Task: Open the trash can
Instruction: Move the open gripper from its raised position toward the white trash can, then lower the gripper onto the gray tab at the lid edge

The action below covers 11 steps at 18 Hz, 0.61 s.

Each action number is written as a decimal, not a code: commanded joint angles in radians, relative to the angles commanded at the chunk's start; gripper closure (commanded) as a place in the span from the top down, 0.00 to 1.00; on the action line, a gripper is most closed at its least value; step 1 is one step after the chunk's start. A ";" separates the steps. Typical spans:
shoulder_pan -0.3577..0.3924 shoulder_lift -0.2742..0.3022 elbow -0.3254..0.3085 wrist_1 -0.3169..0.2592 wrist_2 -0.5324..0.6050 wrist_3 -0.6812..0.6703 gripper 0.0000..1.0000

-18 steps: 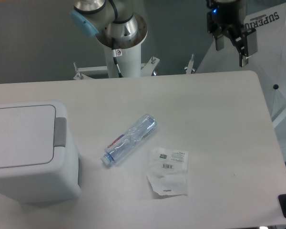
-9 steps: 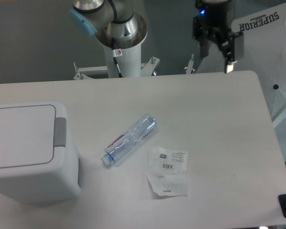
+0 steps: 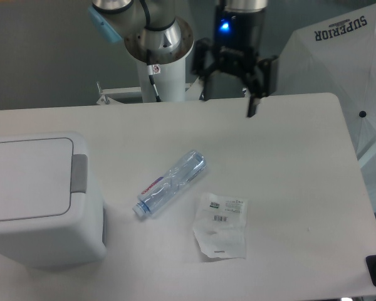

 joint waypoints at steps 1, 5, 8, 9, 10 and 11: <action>-0.025 -0.011 -0.002 0.038 0.003 -0.094 1.00; -0.094 -0.045 -0.006 0.122 0.005 -0.314 1.00; -0.120 -0.058 -0.008 0.122 0.005 -0.355 1.00; -0.129 -0.064 -0.009 0.122 0.005 -0.369 1.00; -0.137 -0.072 -0.011 0.122 0.005 -0.389 1.00; -0.152 -0.080 -0.011 0.122 0.006 -0.412 1.00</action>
